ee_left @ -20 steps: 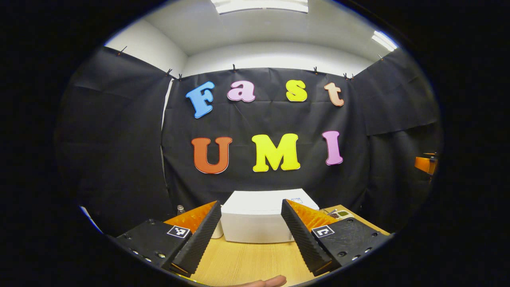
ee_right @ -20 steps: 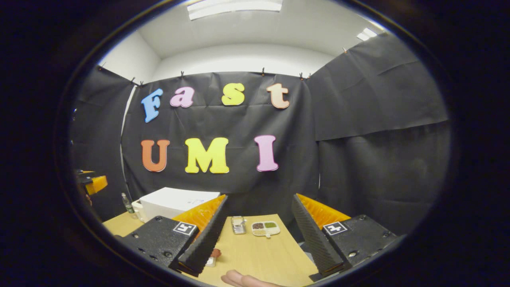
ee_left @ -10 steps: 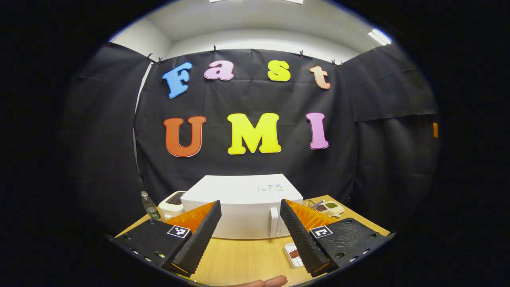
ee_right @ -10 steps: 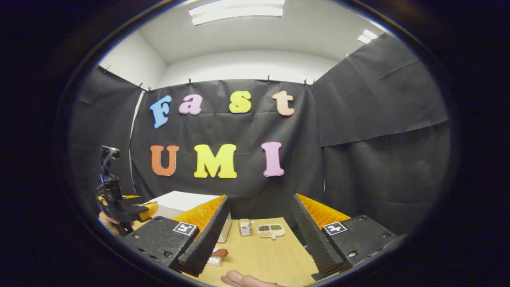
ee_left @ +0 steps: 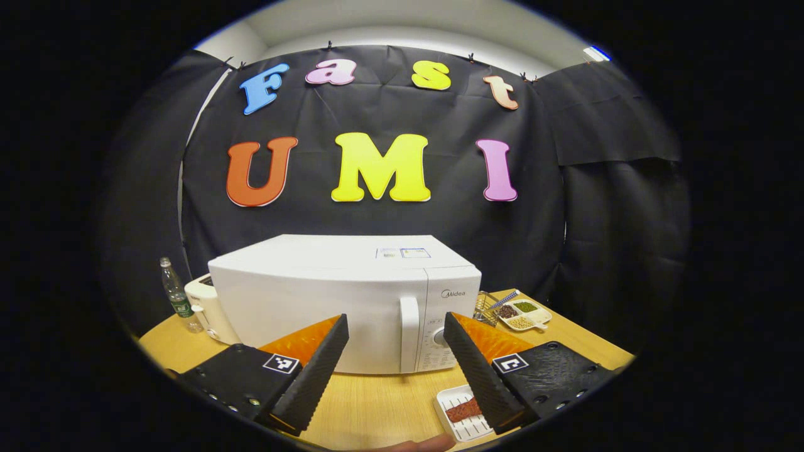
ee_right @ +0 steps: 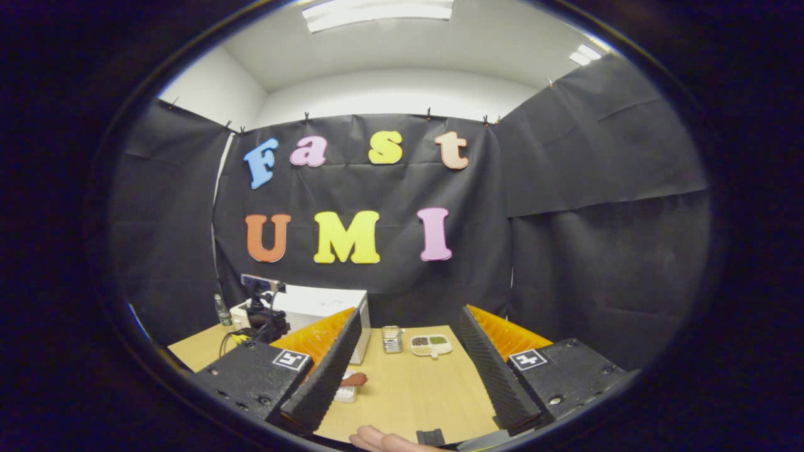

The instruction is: Open the microwave oven with the left hand, put the food in, and close the microwave oven.

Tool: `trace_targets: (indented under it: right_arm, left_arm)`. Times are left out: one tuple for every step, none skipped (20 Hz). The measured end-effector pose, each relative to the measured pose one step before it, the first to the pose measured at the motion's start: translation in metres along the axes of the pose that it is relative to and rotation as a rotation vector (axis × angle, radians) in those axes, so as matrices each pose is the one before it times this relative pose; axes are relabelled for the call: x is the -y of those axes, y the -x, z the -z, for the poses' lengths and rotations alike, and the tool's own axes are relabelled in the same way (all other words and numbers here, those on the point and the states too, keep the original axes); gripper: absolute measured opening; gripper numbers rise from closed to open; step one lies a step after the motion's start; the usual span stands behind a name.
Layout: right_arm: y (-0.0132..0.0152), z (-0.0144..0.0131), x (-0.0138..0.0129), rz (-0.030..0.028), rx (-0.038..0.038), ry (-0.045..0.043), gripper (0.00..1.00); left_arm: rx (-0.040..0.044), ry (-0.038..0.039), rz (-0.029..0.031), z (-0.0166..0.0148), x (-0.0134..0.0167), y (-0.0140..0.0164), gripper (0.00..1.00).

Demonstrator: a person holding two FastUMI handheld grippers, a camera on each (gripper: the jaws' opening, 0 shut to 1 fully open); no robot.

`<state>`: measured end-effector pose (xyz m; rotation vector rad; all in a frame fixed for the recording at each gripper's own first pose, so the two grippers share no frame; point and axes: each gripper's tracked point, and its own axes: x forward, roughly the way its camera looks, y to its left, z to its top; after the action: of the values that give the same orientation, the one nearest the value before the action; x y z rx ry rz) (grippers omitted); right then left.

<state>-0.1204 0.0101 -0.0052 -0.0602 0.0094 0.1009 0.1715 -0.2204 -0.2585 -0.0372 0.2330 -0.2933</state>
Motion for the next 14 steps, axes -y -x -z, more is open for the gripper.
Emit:
trace_targets:
  right_arm:
    - [0.00267,-0.00089,0.00030,-0.00531,0.00840,0.00414,1.00]
    - [0.00098,-0.00075,0.00070,-0.00339,0.00989,0.00455,1.00]
    - [0.00081,-0.00142,0.00158,-0.00083,0.00316,-0.00050,0.92]
    - [0.00013,0.00028,0.00283,0.00166,0.00501,-0.00195,1.00]
    - [-0.00065,-0.00357,0.00280,0.00372,0.00944,0.00125,1.00]
    - [-0.00069,-0.00128,0.00547,0.01156,0.00835,0.00569,1.00]
    - [-0.00102,-0.00145,0.00557,0.01036,0.00587,0.00599,0.92]
    - [-0.00168,-0.00106,0.00333,0.00844,0.00681,-0.00056,0.92]
    - [-0.00123,-0.00079,0.00310,0.00275,0.00082,0.00222,0.92]
    - [-0.00016,0.00185,0.00187,0.00250,-0.00173,0.00409,0.92]
    - [0.00049,0.00083,0.00178,-0.00233,-0.00610,0.00683,1.00]
    - [-0.00035,0.00162,0.00066,-0.00300,-0.00627,0.00484,1.00]
    - [0.00131,0.00243,-0.00047,-0.00602,-0.00898,0.00168,1.00]
    - [0.00136,0.00278,-0.00200,-0.00907,-0.01181,-0.00236,1.00]
  left_arm:
    - [-0.02375,0.01641,-0.00069,0.01422,0.00058,-0.00938,0.96]
    - [-0.01912,0.01702,-0.00383,0.01091,0.00020,-0.00925,0.96]
    - [-0.00523,0.00980,0.00052,0.00649,0.00086,-0.00886,0.96]
    - [-0.00043,0.00094,-0.00166,0.00415,0.00173,-0.00745,0.95]
    - [0.00253,0.00103,-0.00077,0.00259,0.00120,-0.00688,0.84]
    - [0.00457,0.00550,0.00515,0.00285,0.00296,-0.00689,0.94]
    - [-0.00098,0.00290,0.00144,0.00308,0.00211,-0.00633,0.92]
    - [-0.00457,0.00475,0.00181,0.00272,0.00032,-0.00493,0.91]
    - [-0.00722,0.00732,-0.00433,0.00262,0.00015,-0.00478,0.91]
    - [-0.00339,0.00154,-0.00761,0.00214,-0.00090,-0.00461,0.92]
    - [0.00138,-0.00223,-0.00553,0.00100,0.00016,-0.00352,0.91]
    - [0.00735,-0.00544,-0.00698,-0.00157,0.00021,-0.00163,0.91]
    - [0.01530,-0.00676,-0.01877,-0.00254,-0.00273,-0.00050,0.92]
    - [0.02186,-0.00353,-0.00100,-0.00288,0.00120,-0.00184,0.91]
